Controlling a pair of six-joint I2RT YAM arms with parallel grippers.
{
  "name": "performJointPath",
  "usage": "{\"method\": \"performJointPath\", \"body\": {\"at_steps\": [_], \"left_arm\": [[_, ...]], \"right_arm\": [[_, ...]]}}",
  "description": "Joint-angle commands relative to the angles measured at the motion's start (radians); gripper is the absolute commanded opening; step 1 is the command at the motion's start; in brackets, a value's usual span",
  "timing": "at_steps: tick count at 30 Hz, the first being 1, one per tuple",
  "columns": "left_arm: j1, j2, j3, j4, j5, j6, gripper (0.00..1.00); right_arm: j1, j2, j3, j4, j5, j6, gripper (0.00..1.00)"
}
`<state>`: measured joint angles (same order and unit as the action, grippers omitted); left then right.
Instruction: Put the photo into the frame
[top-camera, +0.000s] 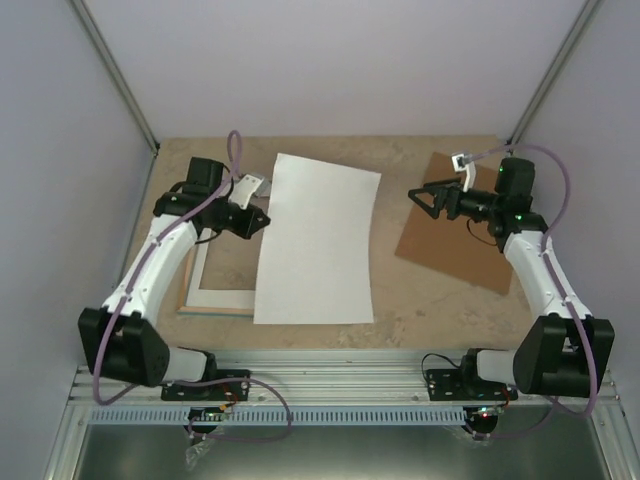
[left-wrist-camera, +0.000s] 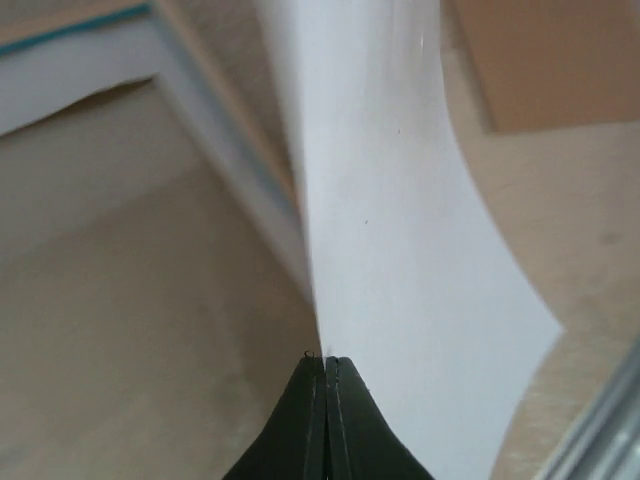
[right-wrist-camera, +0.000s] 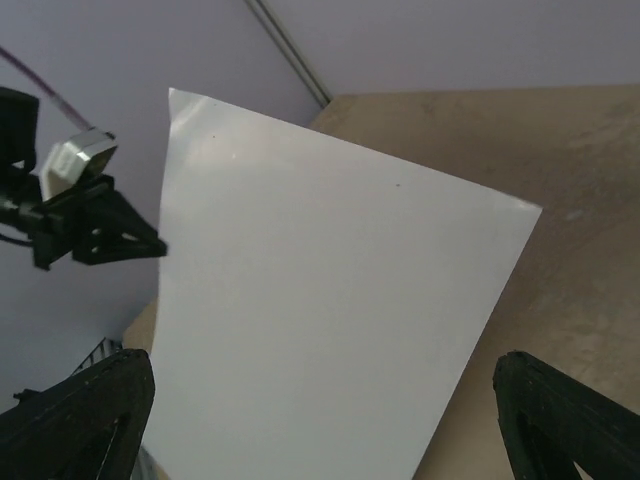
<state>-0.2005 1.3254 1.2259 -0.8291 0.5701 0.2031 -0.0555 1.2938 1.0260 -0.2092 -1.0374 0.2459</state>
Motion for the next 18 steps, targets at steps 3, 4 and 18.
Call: {"method": "performJointPath", "body": {"at_steps": [3,4,18], "left_arm": [[0.098,0.125,0.041,-0.046,-0.235,0.178,0.00],[0.110,0.146,0.049,-0.043,-0.252,0.190,0.00],[0.240,0.372,0.124,0.053,-0.353,0.296,0.00]], "right_arm": [[0.055,0.003,-0.045,0.049,0.057,-0.038,0.93],[0.055,0.005,-0.047,0.050,0.061,-0.040,0.93],[0.126,0.017,-0.061,0.051,0.086,-0.055,0.93]]}}
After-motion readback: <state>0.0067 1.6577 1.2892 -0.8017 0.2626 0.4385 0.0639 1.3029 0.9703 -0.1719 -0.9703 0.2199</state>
